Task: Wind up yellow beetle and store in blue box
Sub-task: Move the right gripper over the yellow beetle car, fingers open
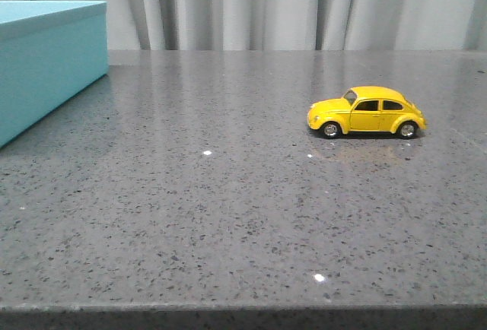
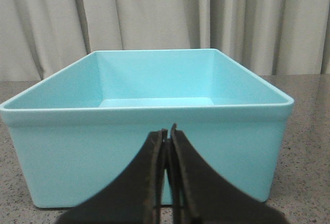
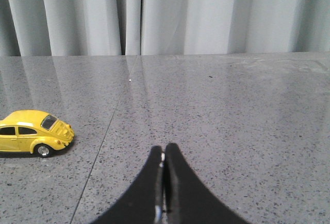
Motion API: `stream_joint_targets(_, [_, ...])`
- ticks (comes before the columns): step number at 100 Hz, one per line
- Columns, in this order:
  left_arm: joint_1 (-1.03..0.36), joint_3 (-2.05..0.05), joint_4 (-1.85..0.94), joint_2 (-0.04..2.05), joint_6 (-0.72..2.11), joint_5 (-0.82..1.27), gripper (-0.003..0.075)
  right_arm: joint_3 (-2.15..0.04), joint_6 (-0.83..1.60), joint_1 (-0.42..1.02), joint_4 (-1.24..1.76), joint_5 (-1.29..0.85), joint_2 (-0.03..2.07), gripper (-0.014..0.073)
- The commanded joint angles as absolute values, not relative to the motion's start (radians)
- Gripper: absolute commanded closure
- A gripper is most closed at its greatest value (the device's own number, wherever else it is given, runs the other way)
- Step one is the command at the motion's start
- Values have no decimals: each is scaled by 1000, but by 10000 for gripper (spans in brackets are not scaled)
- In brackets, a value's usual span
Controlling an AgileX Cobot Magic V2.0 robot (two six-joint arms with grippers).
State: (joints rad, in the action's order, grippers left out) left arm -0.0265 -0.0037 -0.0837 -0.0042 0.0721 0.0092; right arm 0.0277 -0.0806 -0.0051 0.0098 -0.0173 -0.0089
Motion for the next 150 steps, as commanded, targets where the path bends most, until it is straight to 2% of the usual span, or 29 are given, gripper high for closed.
stream_joint_targets(1, [-33,40,-90,-36,73,-67,741,8,-75,-11,0,59,-30,659])
stream_joint_targets(35, [-33,40,-90,-36,73,-153,741,8,-75,-11,0,73,-30,659])
stream_joint_targets(74, [-33,-16,-172,-35,73,-101,741,-5,-84,-11,0,83,-30,659])
stream_joint_targets(112, [-33,-250,-170,81,73,147,741,-261,-101,-10,0,-307,41,659])
stream_joint_targets(131, [-33,-348,-170,190,73,226,738,-361,-101,-10,0,-416,141,659])
stream_joint_targets(141, [-33,-393,-170,252,73,226,688,-410,-101,-10,0,-480,208,634])
stream_joint_targets(148, [-33,-417,-170,294,73,226,601,-439,-101,-10,0,-514,258,559])
stream_joint_targets(150, [-33,-424,-170,305,73,226,580,-451,-101,-10,0,-523,272,515])
